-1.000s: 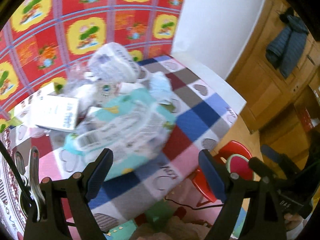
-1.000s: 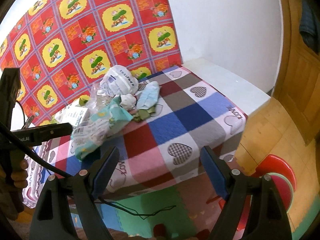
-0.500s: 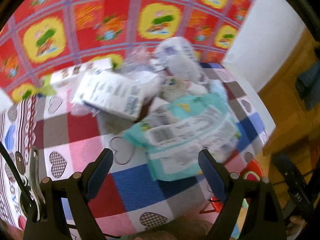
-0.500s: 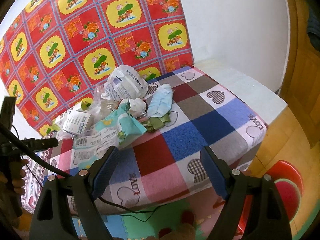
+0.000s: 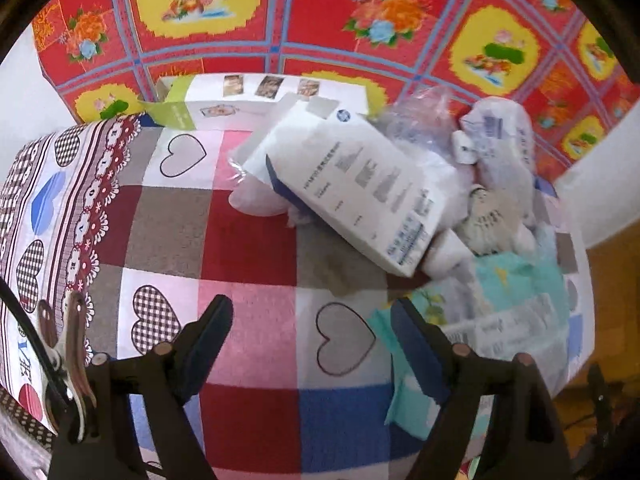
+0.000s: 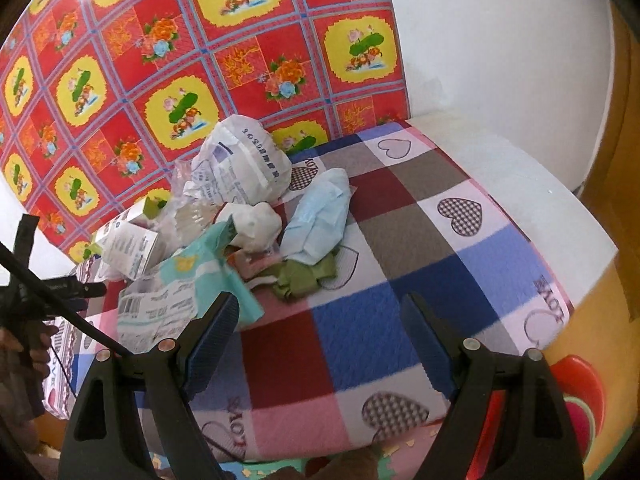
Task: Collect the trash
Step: 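Move both open tools back toward the trash on the bed, then grasp the light blue face mask with the right tool while the left tool grasps a small pink hook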
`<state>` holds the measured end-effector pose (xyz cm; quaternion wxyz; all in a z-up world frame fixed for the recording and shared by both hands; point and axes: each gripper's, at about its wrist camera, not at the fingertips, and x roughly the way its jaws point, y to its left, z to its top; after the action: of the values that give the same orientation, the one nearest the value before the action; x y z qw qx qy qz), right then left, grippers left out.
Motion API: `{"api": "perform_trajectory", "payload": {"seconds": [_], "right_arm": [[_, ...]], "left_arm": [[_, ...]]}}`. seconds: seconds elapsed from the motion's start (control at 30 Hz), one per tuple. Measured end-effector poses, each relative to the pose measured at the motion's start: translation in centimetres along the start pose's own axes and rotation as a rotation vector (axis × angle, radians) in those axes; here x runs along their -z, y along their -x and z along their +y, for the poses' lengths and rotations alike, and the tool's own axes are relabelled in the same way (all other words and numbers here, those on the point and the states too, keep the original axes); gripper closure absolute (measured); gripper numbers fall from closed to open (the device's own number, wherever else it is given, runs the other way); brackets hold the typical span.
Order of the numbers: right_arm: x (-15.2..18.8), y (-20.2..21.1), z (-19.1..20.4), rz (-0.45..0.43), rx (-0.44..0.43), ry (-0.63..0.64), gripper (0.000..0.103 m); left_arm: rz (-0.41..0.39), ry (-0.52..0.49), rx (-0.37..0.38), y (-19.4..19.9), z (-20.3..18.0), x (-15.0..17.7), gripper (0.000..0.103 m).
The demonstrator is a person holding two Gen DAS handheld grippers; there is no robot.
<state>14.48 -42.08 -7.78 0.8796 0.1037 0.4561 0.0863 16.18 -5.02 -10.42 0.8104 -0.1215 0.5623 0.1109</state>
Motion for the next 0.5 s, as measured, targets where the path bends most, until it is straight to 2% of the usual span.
{"api": "perform_trajectory", "payload": {"seconds": [0.13, 0.23, 0.33, 0.5], "right_arm": [[-1.0, -1.5, -0.9, 0.027, -0.012, 0.004, 0.018], [-1.6, -2.8, -1.6, 0.054, -0.023, 0.005, 0.018], [-2.0, -3.8, -2.2, 0.072, -0.033, 0.004, 0.018], [-2.5, -5.5, -3.1, 0.102, -0.054, 0.000, 0.018]], "left_arm": [[0.011, -0.001, -0.049, -1.7, -0.7, -0.3, 0.030], [0.032, 0.008, -0.028, -2.7, -1.0, -0.5, 0.045], [0.050, 0.007, -0.001, -3.5, -1.5, -0.6, 0.047], [0.066, 0.010, -0.035, -4.7, -1.9, -0.8, 0.053]]}}
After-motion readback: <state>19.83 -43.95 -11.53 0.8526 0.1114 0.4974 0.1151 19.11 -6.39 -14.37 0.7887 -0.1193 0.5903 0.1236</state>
